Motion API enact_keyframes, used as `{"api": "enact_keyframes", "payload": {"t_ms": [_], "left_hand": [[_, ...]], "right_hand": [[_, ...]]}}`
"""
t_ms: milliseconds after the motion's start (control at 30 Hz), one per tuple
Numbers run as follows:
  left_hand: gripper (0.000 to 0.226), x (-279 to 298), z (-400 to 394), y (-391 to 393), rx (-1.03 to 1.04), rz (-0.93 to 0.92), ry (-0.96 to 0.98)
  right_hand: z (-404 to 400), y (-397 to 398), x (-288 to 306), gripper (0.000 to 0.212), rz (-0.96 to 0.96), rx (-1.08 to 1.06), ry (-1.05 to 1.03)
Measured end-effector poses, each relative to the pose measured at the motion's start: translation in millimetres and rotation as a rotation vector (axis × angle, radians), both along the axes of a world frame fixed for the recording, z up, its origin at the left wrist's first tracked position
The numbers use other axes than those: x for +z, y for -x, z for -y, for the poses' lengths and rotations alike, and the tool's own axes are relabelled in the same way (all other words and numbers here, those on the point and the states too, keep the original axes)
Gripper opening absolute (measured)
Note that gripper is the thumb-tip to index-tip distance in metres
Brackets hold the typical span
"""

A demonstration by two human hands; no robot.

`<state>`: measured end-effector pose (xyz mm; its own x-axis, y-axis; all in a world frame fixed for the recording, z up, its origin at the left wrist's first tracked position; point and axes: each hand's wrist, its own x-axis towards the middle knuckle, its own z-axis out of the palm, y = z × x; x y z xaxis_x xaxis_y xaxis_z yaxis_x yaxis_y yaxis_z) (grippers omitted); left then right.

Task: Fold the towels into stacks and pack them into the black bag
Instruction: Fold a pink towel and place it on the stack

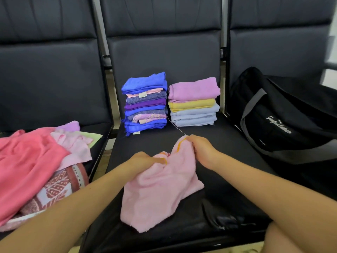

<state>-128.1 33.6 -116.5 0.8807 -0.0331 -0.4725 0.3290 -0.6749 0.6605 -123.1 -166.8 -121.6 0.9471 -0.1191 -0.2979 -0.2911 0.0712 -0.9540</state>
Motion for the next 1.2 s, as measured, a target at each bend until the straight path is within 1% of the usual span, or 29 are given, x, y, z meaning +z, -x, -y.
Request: {"api": "enact_keyframes", "payload": {"t_ms": [67, 100, 133, 167, 200, 233, 267, 300, 333, 367, 400, 433, 500, 533, 567, 633, 667, 700, 733, 833, 867, 967, 1033, 1067, 1133, 1200], "left_hand": [[0.058, -61, -22, -65, -0.093, 0.013, -0.013], [0.058, -74, -35, -87, -0.09, 0.056, 0.048], [0.044, -80, -37, -104, -0.024, 0.008, 0.184], [0.024, -75, -30, -105, 0.036, -0.014, 0.361], [0.018, -61, -15, -86, 0.088, 0.007, 0.565], [0.022, -23, -1, -52, 0.21, 0.041, 0.613], [0.029, 1, 5, -28, 0.288, 0.046, 0.696], [0.031, 2, 3, -23, 0.322, 0.054, 0.789], [0.028, 4, -1, -24, 0.351, 0.067, 0.878], [0.025, 9, -3, -27, 0.36, 0.071, 0.928], [0.025, 12, -7, -28, 0.381, 0.081, 0.961], [0.026, 13, -11, -32, 0.412, 0.105, 0.988], [0.026, 14, -18, -36, 0.449, 0.13, 0.974], [0.026, 14, -21, -35, 0.471, 0.15, 0.948], [0.026, 12, -23, -36, 0.476, 0.184, 0.865], [0.027, 8, -25, -35, 0.398, 0.263, 0.591], [0.027, 6, -26, -35, 0.355, 0.294, 0.503], [0.027, 4, -26, -36, 0.332, 0.299, 0.497], [0.026, 3, -27, -37, 0.327, 0.293, 0.534], [0.031, 5, -29, -47, 0.357, 0.281, 0.759], [0.031, 4, -31, -51, 0.377, 0.314, 0.785], [0.025, 2, -38, -71, 0.549, 0.511, 0.723], [0.026, 1, -38, -84, 0.646, 0.531, 0.715], [0.031, 0, -36, -88, 0.642, 0.529, 0.699], [0.046, -3, -28, -86, 0.538, 0.507, 0.602], [0.053, -8, -22, -75, 0.427, 0.501, 0.492]], "right_hand": [[9, 0, 7, 0.021, 0.018, -0.111, -0.25], [13, 0, 9, 0.023, 0.015, -0.151, -0.318], [15, 0, 9, 0.025, 0.005, -0.182, -0.333], [18, 0, 7, 0.024, -0.016, -0.208, -0.318], [19, 0, 6, 0.022, -0.035, -0.212, -0.289], [19, -1, 5, 0.02, -0.054, -0.204, -0.251], [21, -1, 3, 0.018, -0.063, -0.177, -0.209], [23, -1, 3, 0.017, -0.062, -0.144, -0.16], [27, -1, 0, 0.027, -0.07, -0.101, -0.102], [30, -1, -2, 0.043, -0.101, -0.05, -0.035], [33, 0, -4, 0.05, -0.124, -0.008, 0.019], [34, 2, -5, 0.046, -0.134, 0.022, 0.055], [36, 2, -9, 0.025, -0.108, 0.004, 0.044], [36, 3, -9, 0.016, -0.071, -0.026, -0.007], [34, 3, -7, 0.013, -0.026, -0.062, -0.058], [34, 0, -5, 0.011, 0.06, -0.146, -0.087], [34, -1, -3, 0.01, 0.1, -0.177, -0.089], [34, -3, 0, 0.009, 0.136, -0.197, -0.094], [34, -6, 3, 0.01, 0.17, -0.212, -0.1], [35, -16, 11, 0.009, 0.247, -0.265, -0.14], [36, -20, 15, 0.01, 0.27, -0.282, -0.159], [45, -36, 20, 0.012, 0.295, -0.379, -0.186], [54, -47, 19, 0.017, 0.278, -0.428, -0.146], [60, -51, 15, 0.014, 0.253, -0.427, -0.124], [68, -53, 4, 0.011, 0.165, -0.357, -0.111], [72, -49, -6, 0.02, 0.047, -0.276, -0.081]]}}
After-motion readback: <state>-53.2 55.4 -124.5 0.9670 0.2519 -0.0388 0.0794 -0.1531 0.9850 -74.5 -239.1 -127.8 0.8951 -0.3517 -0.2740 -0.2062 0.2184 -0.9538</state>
